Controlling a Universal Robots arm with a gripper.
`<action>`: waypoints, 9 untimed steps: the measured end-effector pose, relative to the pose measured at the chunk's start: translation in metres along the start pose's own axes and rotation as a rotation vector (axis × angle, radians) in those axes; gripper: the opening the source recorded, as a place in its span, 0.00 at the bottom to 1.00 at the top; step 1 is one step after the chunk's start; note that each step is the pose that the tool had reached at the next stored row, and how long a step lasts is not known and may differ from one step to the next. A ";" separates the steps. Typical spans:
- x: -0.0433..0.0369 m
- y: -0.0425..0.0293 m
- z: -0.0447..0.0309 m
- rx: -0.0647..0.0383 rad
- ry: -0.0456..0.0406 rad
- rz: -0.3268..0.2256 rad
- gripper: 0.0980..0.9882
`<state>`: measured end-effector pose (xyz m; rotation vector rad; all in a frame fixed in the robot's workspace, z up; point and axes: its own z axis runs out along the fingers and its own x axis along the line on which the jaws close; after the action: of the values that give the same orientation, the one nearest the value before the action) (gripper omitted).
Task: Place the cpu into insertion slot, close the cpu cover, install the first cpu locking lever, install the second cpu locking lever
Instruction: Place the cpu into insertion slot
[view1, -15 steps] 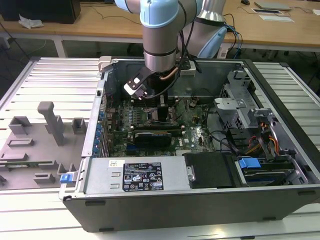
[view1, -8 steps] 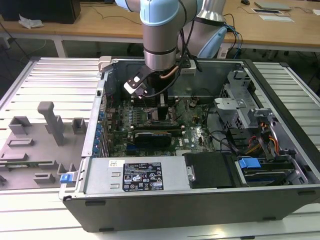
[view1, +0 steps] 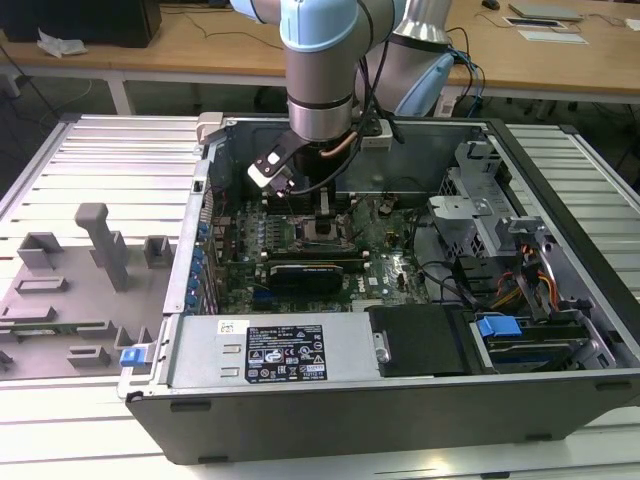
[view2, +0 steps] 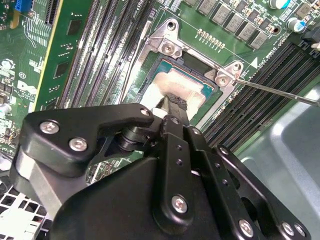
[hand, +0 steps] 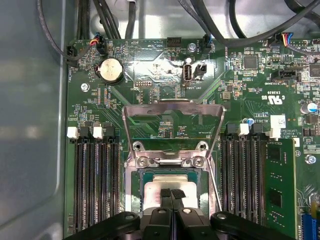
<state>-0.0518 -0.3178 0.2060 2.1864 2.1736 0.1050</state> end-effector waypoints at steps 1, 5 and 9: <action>0.0000 0.0000 0.0000 0.000 0.0001 0.000 0.01; 0.0000 0.0002 -0.0026 0.000 -0.0002 0.000 0.01; 0.0001 0.0016 -0.0176 0.000 0.0000 0.000 0.01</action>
<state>-0.0519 -0.3178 0.2237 2.1864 2.1735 0.1051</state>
